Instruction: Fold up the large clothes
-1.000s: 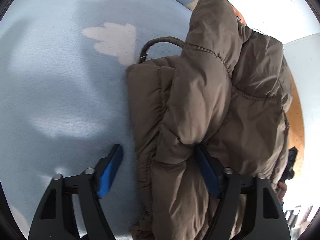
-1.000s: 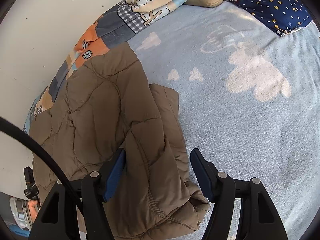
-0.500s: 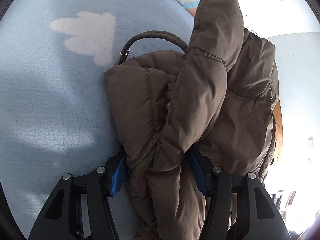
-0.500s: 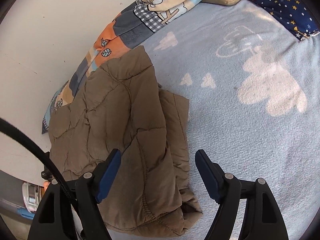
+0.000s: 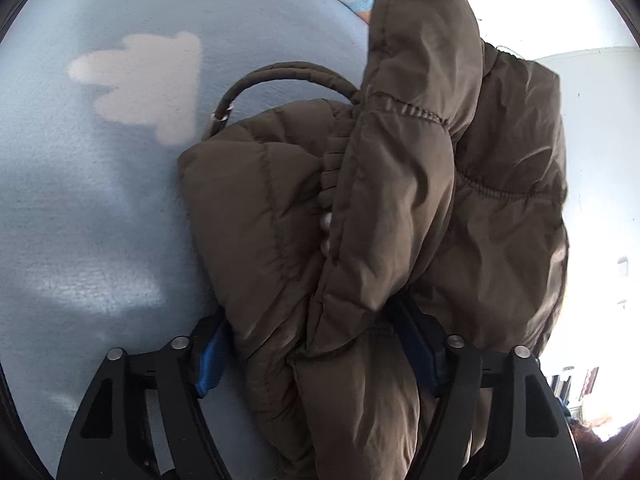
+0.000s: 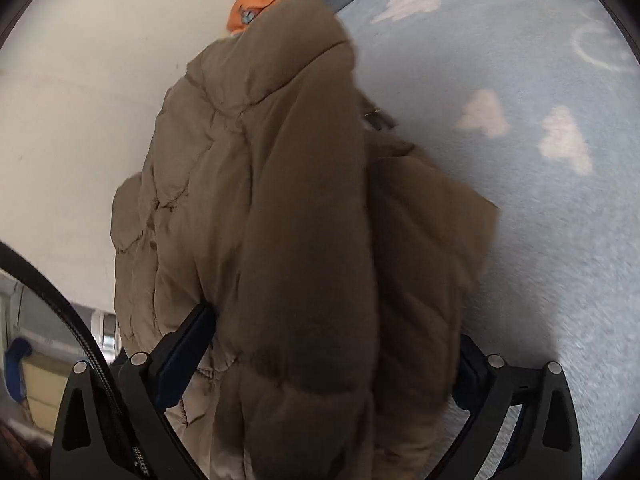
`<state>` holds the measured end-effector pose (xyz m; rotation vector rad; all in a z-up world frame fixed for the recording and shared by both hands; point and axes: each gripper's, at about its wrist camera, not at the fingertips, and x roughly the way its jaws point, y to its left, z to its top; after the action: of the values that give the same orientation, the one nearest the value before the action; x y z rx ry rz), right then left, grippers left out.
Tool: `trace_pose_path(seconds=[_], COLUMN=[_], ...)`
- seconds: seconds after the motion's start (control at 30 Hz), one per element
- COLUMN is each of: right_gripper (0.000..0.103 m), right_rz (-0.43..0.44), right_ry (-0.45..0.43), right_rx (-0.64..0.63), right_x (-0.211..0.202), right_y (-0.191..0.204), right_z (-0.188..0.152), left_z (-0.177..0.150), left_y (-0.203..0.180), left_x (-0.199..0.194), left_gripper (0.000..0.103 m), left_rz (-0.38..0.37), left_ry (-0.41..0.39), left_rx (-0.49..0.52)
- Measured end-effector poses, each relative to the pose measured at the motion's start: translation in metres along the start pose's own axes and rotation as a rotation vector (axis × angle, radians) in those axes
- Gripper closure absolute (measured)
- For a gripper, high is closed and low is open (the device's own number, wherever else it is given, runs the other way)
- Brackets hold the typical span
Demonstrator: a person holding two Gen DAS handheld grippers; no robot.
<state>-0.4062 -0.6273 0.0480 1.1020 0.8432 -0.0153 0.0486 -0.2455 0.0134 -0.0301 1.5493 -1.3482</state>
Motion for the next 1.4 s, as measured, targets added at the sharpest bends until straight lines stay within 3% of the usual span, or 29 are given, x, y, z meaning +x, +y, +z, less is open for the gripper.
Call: trace_pose_path(seconds=[0.1,0.13,0.27,0.37,0.5,0.7,0.93,1.1,1.23,1.4], right_gripper=[0.0,0.003,0.049,0.058,0.062,0.065,0.067,0.067,0.067,0.067], right_rz=[0.009,-0.011,-0.118,-0.225,-0.294,-0.337,-0.327,-0.31,-0.289,-0.285], right_ry=[0.04,0.033,-0.046,-0.089,-0.137,-0.198,-0.225,-0.256,-0.277,-0.256], right_rx=[-0.049,-0.069,-0.196,-0.284,-0.316,-0.358,-0.395,-0.407,-0.401,-0.364], right_x=[0.02,0.022,0.007,0.001,-0.006,-0.03,-0.066,-0.102,-0.128,-0.135], right_y=[0.007,0.012,0.045,0.074,0.099,0.132,0.164,0.184,0.193,0.178], right_z=[0.01,0.01,-0.001,-0.01,-0.013,-0.025,-0.04,-0.067,-0.095,-0.127], left_z=[0.007,0.009,0.009,0.007,-0.002,-0.016,-0.04,-0.062,-0.095,-0.144], left_y=[-0.01,-0.011,-0.019,-0.032,-0.051,-0.077,-0.122,-0.136,-0.147,-0.158], left_x=[0.006,0.006,-0.001,-0.002,-0.01,-0.029,-0.052,-0.093,-0.106,-0.091], left_gripper=[0.024,0.028,0.061,0.068,0.073,0.076,0.076,0.076,0.076,0.076], left_rz=[0.045,0.054,0.08,0.128,0.193,0.19,0.18,0.16,0.148,0.167], left_ry=[-0.007,-0.009,-0.034,-0.067,-0.144,-0.203,-0.222,-0.237,-0.238,-0.215], left_rx=[0.052,0.054,0.071,0.077,0.096,0.1,0.148,0.171,0.171,0.159])
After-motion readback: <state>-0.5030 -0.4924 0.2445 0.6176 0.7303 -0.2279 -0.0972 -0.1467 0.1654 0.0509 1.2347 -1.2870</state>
